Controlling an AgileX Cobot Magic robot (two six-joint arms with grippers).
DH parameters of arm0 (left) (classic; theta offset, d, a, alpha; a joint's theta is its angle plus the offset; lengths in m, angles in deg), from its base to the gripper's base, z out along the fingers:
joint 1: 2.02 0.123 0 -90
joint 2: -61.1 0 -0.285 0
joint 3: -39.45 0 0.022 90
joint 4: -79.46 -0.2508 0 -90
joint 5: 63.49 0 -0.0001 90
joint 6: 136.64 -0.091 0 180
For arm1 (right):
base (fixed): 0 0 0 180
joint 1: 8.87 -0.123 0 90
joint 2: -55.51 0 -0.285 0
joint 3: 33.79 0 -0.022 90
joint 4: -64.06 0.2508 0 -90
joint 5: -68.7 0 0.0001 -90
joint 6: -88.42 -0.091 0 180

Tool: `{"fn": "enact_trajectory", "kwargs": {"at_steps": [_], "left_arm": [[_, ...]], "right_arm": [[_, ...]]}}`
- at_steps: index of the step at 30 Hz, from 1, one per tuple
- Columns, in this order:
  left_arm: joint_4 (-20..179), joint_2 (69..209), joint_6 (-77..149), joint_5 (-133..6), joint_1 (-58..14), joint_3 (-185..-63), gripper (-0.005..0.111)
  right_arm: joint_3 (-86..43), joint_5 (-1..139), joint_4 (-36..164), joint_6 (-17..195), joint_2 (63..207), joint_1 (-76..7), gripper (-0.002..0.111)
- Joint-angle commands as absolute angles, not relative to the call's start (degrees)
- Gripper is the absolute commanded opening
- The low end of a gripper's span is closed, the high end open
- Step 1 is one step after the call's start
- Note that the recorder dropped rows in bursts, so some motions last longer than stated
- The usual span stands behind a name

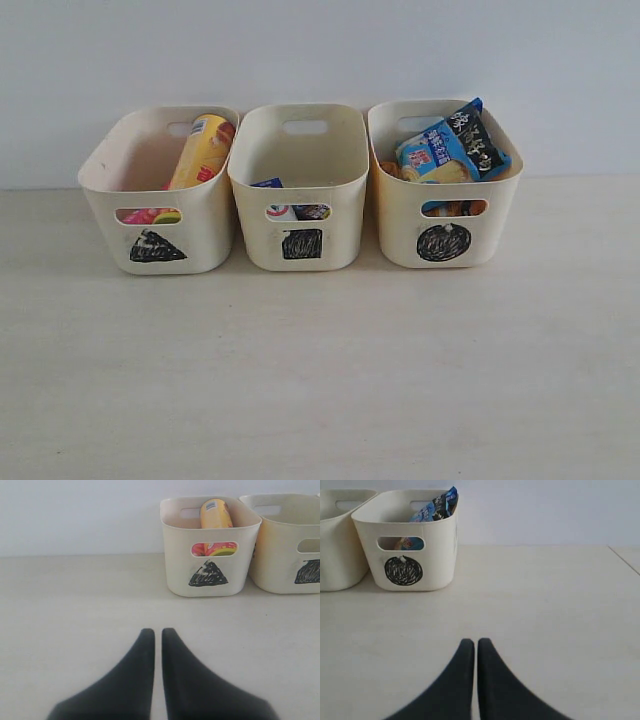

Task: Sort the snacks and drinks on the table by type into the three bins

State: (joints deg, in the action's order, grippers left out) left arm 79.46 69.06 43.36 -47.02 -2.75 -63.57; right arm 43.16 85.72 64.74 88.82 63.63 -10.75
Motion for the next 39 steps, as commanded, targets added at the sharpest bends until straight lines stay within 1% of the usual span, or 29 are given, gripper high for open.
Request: {"fn": "enact_trajectory", "kwargs": {"at_steps": [1, 30, 39], "left_arm": [[79.5, 68.9, 42.9, -47.2, -2.6, -63.3, 0.004], [79.5, 68.9, 42.9, -47.2, -2.6, -63.3, 0.004], [79.5, 68.9, 42.9, -47.2, -2.6, -63.3, 0.004]], "right_arm": [[43.4, 86.8, 65.0, 89.4, 63.3, -10.5, 0.0], [43.4, 87.2, 65.0, 89.4, 63.3, -10.5, 0.0], [43.4, 87.2, 64.9, 89.4, 63.3, -8.7, 0.0]]}}
